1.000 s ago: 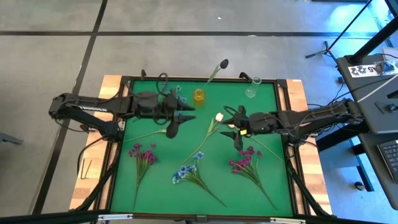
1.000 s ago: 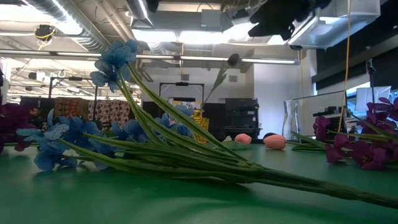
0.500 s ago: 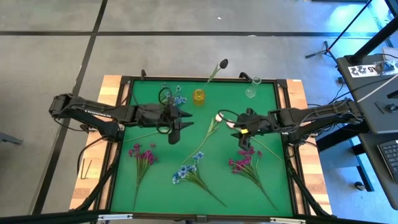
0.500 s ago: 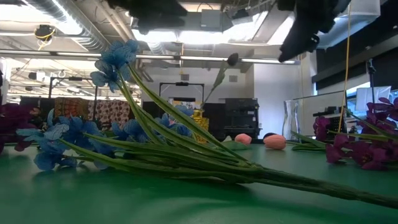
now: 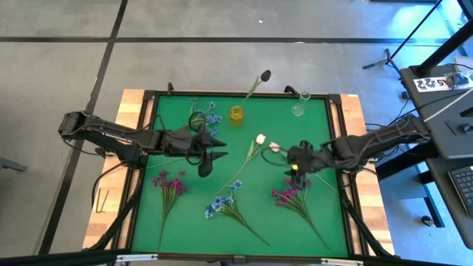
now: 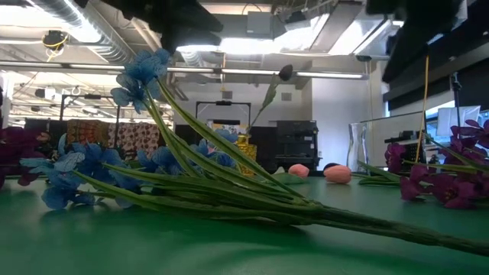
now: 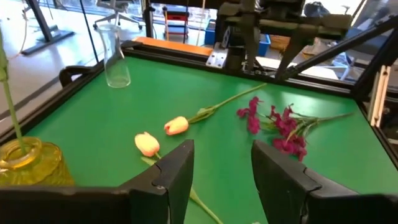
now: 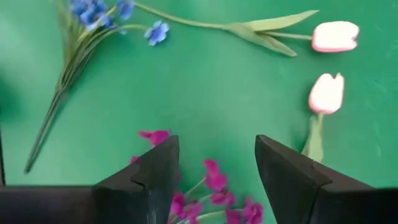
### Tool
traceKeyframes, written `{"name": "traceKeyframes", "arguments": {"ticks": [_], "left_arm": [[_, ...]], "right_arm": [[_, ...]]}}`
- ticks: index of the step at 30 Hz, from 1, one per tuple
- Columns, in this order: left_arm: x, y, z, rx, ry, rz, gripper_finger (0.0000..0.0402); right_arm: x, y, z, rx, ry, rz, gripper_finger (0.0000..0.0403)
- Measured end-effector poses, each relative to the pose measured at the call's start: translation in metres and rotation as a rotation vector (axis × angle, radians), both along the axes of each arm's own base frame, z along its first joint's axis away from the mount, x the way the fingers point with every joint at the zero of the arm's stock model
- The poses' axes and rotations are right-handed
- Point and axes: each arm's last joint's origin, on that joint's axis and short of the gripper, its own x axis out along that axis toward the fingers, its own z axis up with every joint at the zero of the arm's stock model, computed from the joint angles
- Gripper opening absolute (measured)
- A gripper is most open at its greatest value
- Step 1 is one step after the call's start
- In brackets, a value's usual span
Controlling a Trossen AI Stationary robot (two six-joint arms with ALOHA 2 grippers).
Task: Sort flowers into vase by color
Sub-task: Put the right purple flowers into the yellow vase
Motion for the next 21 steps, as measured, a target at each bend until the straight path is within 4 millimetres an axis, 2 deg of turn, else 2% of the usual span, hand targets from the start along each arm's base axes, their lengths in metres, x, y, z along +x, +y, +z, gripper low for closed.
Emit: {"name": "traceKeyframes", "arguments": {"ticks": [4, 10, 15, 21], "left_arm": [[0.0, 0.0, 0.0, -0.001, -0.006, 0.0, 0.0155], [0.0, 0.0, 0.0, -0.002, -0.007, 0.0, 0.0155], [0.0, 0.0, 0.0, -0.02, -0.01, 0.006, 0.0155], [0.0, 0.0, 0.0, -0.02, -0.01, 0.006, 0.0155]], "right_arm": [[-0.007, 0.02, 0.0, -0.02, -0.029, 0.0, 0.0209], [-0.018, 0.037, -0.001, -0.002, -0.022, -0.016, 0.0209], [-0.028, 0.052, -0.013, 0.039, 0.107, -0.053, 0.0209], [-0.03, 0.081, -0.036, 0.103, 0.268, -0.044, 0.0209]]}}
